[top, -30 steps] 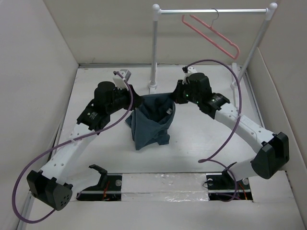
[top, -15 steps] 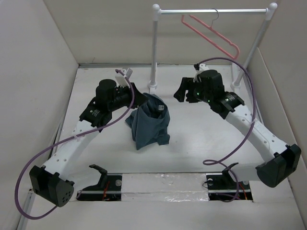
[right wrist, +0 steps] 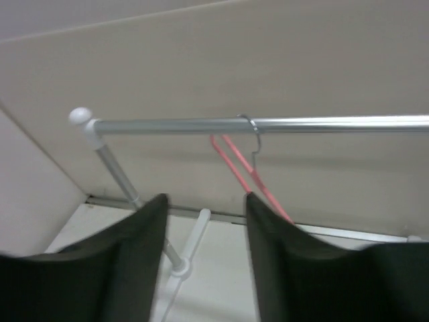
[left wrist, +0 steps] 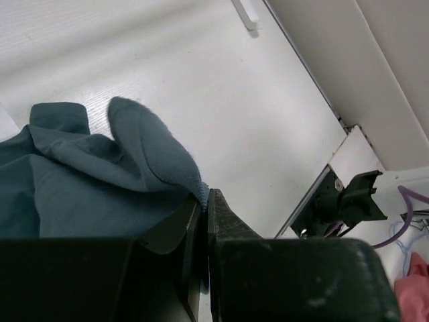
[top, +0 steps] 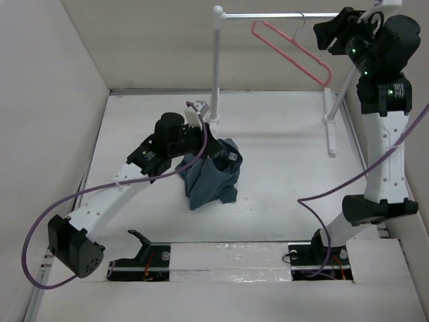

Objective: Place the t-shirt on the hanger
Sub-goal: Pick up the hanger from the clothesline.

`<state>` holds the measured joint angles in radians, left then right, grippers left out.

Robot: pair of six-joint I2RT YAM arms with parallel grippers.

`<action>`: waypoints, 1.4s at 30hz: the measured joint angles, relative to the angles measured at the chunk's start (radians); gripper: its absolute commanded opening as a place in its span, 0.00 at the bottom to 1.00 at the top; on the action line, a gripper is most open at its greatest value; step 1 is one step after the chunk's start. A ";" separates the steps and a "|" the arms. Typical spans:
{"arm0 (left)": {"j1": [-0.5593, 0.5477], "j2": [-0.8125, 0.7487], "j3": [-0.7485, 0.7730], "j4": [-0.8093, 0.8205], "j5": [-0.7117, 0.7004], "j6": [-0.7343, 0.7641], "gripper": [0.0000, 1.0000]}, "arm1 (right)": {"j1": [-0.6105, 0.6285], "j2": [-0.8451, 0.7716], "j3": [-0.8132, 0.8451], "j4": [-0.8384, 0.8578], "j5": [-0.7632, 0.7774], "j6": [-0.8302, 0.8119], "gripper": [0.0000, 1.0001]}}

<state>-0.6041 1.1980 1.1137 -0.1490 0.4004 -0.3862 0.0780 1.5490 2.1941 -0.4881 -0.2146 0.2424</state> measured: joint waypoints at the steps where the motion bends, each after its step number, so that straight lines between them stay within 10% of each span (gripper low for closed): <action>1: -0.004 0.000 0.002 -0.006 -0.003 0.005 0.00 | -0.018 0.042 0.042 -0.003 -0.005 -0.020 0.69; 7: -0.017 -0.002 0.054 -0.056 -0.060 0.049 0.00 | -0.059 0.205 0.097 -0.087 -0.027 -0.131 0.90; 25: -0.090 0.038 0.110 -0.096 -0.125 0.109 0.00 | -0.212 0.314 0.115 -0.172 -0.319 -0.167 0.80; 34: -0.088 0.038 0.110 -0.096 -0.132 0.108 0.00 | -0.153 0.371 0.115 -0.187 -0.295 -0.168 0.62; 42: -0.088 0.038 0.110 -0.096 -0.132 0.108 0.00 | -0.111 0.378 0.128 -0.196 -0.199 -0.188 0.21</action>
<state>-0.6918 1.2358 1.2240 -0.2447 0.2684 -0.2783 -0.0326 1.9270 2.3222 -0.6846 -0.4133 0.0547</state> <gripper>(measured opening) 0.014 0.273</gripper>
